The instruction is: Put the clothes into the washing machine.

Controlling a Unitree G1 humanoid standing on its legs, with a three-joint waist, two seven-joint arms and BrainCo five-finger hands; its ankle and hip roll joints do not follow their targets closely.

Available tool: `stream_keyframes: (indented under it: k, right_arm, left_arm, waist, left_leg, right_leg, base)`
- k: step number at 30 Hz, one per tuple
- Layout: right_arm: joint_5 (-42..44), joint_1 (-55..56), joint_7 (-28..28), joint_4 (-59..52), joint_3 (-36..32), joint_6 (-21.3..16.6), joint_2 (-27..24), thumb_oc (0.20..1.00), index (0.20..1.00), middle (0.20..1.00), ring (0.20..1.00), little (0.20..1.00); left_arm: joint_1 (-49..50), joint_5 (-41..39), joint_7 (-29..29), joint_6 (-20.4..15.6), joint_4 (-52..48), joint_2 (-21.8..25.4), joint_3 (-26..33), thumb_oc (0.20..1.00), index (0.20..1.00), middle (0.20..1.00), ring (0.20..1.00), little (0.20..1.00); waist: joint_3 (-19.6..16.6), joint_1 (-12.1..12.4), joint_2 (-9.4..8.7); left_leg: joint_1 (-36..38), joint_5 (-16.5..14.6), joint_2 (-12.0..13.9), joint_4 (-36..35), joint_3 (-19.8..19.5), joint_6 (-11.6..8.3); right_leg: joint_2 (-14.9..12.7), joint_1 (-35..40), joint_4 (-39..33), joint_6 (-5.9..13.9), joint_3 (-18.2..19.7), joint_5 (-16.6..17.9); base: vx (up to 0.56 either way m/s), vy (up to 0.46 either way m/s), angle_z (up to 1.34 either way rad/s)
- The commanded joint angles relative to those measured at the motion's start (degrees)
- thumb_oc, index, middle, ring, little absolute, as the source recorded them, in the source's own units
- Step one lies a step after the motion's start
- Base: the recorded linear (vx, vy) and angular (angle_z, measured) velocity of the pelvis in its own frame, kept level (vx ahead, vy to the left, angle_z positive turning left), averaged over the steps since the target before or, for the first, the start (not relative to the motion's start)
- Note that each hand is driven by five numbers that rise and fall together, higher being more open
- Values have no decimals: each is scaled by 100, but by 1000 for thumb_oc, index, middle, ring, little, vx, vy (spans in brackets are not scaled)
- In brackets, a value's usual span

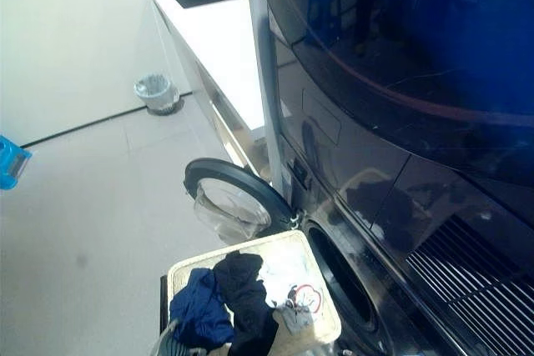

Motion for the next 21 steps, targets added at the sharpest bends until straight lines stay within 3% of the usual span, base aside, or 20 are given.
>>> stream_keyframes:
  k: [1,12,18,21]
  right_arm:
    - [275,-410,-78,-71,241,-174,114,1000,1000,1000,1000,1000]
    - [397,-1095,-68,-230,460,-115,109,1000,1000,1000,1000,1000]
    - [760,-1528,-117,-311,574,-70,107,1000,1000,1000,1000,1000]
    - [1055,-1724,-188,-403,641,-73,111,1000,1000,1000,1000,1000]
  left_arm:
    - [-599,294,435,-122,114,7,-113,1000,1000,1000,1000,1000]
    - [-1482,101,995,226,210,61,-43,1000,1000,1000,1000,1000]
    - [-2085,-280,1305,780,385,177,-1,1000,1000,1000,1000,1000]
    - [-2583,-589,1428,1261,625,431,163,1000,1000,1000,1000,1000]
  waist:
    - [226,-5,-220]
    - [831,-110,-288]
    - [1241,-201,-458]
    - [1519,-310,-636]
  left_leg:
    - [-218,259,-293,-196,155,229]
    - [-857,354,-369,66,226,237]
    - [-1576,218,-427,839,331,215]
    - [-2036,137,-397,1312,385,189]
  right_leg:
    - [-211,-453,-48,490,678,709]
    - [-245,-1136,59,495,952,917]
    - [-304,-1734,275,501,1099,1048]
    - [-299,-2135,518,495,1154,1097]
  base:
    - [-57,49,-11]
    - [-46,50,-11]
    - [-75,60,-17]
    - [-79,56,-24]
